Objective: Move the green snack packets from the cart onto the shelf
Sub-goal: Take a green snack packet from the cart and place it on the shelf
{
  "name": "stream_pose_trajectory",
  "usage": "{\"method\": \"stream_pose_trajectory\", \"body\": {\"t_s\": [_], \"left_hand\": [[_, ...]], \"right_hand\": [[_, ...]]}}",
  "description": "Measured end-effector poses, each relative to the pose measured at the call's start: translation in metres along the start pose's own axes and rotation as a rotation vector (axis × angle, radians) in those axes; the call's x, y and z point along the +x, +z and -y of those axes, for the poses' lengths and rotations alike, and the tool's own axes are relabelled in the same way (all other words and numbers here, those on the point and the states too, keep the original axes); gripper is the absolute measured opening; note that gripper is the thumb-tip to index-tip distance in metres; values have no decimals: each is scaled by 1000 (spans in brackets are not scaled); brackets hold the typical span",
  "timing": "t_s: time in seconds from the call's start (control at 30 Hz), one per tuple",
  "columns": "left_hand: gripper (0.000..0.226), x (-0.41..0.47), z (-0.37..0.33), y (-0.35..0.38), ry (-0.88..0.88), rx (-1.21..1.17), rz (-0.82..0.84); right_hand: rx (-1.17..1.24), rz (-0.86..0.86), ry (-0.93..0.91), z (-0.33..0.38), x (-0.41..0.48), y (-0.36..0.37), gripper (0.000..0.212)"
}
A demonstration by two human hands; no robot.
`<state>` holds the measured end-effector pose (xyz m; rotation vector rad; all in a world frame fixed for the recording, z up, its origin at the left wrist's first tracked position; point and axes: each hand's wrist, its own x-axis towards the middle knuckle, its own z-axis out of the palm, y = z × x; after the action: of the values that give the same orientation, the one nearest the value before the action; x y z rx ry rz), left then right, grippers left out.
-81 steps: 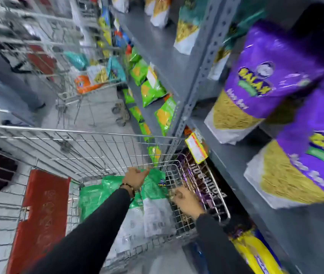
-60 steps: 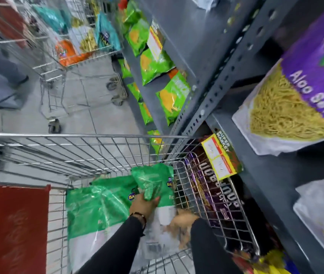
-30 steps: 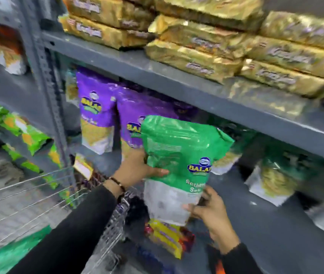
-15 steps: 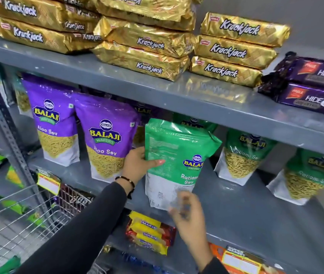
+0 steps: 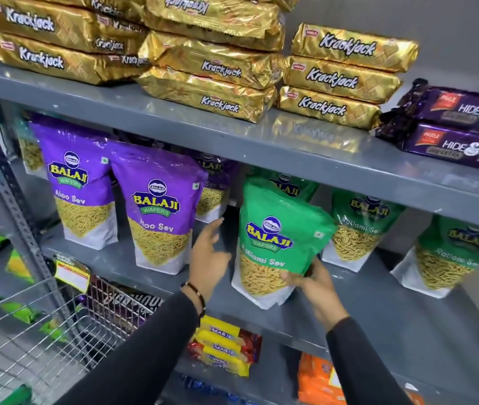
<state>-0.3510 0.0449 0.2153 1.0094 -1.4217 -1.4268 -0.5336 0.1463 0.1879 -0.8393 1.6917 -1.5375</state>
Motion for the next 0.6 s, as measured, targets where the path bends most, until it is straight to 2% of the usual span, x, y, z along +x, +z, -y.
{"method": "stream_pose_trajectory", "body": {"t_s": [0.1,0.17,0.2,0.27,0.33,0.37,0.4,0.47,0.53,0.6], "left_hand": [[78,9,-3,11,-48,43,239],[79,7,-4,18,-27,29,336],[79,7,-4,20,-15,6,356],[83,10,-3,20,-15,-9,350],[86,15,2,11,-39,-4,340],[87,19,4,5,-55,3,343],[87,21,5,-4,-71,15,332],[81,24,14,-32,-63,41,261],[73,21,24,-75,-63,20,156],[59,12,42,-133,-85,-40,45]], "right_hand": [[3,-26,7,5,6,-3,41],[16,-56,12,2,5,2,41],[25,-115,-8,-1,2,7,44],[-28,-382,-129,-10,-8,20,49],[-188,-614,-320,-17,-25,43,34],[-246,-609,-445,-15,-35,57,22],[-284,-504,-558,-12,-41,73,11],[-409,-166,-699,-5,-45,109,8],[-552,145,-725,-6,-39,144,9],[-598,390,-653,-11,-34,184,15]]}}
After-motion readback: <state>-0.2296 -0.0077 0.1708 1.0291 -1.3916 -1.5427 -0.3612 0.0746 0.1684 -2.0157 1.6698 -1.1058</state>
